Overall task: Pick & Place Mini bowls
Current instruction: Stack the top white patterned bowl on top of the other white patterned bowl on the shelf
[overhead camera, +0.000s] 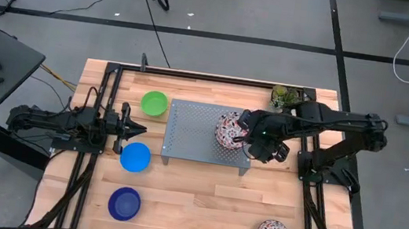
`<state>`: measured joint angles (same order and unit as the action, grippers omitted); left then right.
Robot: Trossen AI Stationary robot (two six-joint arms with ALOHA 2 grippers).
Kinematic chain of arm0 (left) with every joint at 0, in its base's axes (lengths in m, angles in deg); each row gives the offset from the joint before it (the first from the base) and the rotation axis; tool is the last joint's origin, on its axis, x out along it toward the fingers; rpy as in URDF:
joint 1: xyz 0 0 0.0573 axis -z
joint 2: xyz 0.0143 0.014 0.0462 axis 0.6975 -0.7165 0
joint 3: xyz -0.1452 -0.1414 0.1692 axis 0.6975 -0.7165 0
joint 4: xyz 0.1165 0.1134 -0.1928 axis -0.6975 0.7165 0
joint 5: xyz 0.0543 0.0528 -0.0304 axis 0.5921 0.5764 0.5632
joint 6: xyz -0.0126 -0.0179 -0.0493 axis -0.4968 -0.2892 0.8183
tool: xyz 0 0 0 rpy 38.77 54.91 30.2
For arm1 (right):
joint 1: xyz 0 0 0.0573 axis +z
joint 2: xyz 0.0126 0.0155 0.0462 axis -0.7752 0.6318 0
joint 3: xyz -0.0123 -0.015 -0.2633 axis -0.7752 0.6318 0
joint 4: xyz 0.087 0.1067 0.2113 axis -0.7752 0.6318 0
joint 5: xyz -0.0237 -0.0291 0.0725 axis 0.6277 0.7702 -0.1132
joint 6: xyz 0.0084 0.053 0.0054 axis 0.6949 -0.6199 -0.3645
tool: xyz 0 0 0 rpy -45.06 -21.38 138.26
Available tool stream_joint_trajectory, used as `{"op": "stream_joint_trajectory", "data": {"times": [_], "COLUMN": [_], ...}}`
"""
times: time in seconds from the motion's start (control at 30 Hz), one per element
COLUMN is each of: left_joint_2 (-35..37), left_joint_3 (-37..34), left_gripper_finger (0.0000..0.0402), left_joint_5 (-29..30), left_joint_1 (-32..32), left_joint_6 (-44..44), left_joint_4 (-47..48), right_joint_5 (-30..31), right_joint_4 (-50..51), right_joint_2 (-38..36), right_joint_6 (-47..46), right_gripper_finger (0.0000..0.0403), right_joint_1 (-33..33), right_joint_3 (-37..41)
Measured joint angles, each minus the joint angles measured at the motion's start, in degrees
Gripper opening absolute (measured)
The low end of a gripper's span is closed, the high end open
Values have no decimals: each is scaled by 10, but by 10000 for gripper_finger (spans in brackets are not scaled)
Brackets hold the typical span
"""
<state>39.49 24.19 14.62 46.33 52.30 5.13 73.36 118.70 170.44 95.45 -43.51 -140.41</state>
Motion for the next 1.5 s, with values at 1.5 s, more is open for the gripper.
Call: {"op": "stream_joint_trajectory", "data": {"times": [1.5], "left_joint_2": [0], "left_joint_3": [0], "left_gripper_finger": [44], "left_joint_5": [0], "left_joint_1": [0], "left_joint_6": [0], "left_joint_4": [0], "right_joint_5": [6], "right_joint_4": [-67], "right_joint_2": [-3], "right_joint_6": [-100], "right_gripper_finger": [0], "right_joint_1": [-1], "right_joint_3": [85]}}
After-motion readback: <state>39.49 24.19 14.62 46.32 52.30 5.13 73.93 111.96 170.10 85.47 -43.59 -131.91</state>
